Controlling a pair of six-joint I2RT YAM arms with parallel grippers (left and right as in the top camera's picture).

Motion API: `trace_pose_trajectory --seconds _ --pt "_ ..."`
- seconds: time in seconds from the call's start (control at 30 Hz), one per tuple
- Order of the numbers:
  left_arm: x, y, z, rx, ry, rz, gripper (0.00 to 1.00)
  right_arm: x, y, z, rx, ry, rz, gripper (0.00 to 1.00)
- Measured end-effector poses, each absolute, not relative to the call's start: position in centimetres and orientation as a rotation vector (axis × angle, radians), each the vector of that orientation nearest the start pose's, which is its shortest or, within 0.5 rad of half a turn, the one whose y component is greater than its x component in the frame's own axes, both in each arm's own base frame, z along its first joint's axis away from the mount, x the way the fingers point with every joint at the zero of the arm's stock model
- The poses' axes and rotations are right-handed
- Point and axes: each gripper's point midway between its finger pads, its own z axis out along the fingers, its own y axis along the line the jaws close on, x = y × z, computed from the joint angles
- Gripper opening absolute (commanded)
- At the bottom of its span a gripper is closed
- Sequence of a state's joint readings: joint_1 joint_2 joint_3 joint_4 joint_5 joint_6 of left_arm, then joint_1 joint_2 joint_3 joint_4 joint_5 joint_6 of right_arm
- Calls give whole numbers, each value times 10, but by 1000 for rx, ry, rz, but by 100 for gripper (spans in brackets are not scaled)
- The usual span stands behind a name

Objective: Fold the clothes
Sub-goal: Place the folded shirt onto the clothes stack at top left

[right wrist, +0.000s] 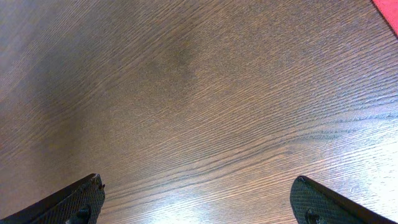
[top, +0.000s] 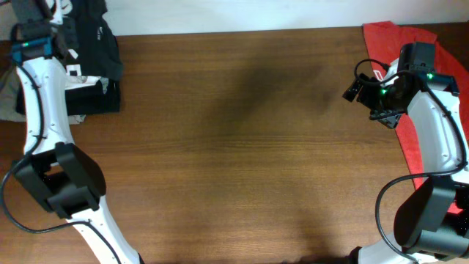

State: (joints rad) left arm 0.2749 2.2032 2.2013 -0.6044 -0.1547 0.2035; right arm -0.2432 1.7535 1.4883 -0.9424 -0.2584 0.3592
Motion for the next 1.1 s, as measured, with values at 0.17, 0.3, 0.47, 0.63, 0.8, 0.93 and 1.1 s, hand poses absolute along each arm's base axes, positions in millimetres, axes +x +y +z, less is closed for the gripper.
trace_pose_trajectory --seconds 0.17,0.3,0.47,0.63,0.8,0.93,1.1 --pt "572 246 248 -410 2156 417 2 404 -55 142 757 2664 388 99" --pt "571 267 242 -466 2135 430 4 404 -55 142 759 2664 389 99" --pt "572 299 166 -545 2234 479 5 404 -55 142 758 2664 389 99" --pt "557 329 136 -631 2263 593 99 404 -55 142 757 2664 388 99" --pt "540 355 137 -703 2243 661 99 404 -55 142 759 2664 389 99" --pt "543 351 138 -696 2241 665 70 404 -55 142 759 2664 389 99" --pt "562 331 168 -664 2161 601 1 404 -55 142 758 2664 389 99"
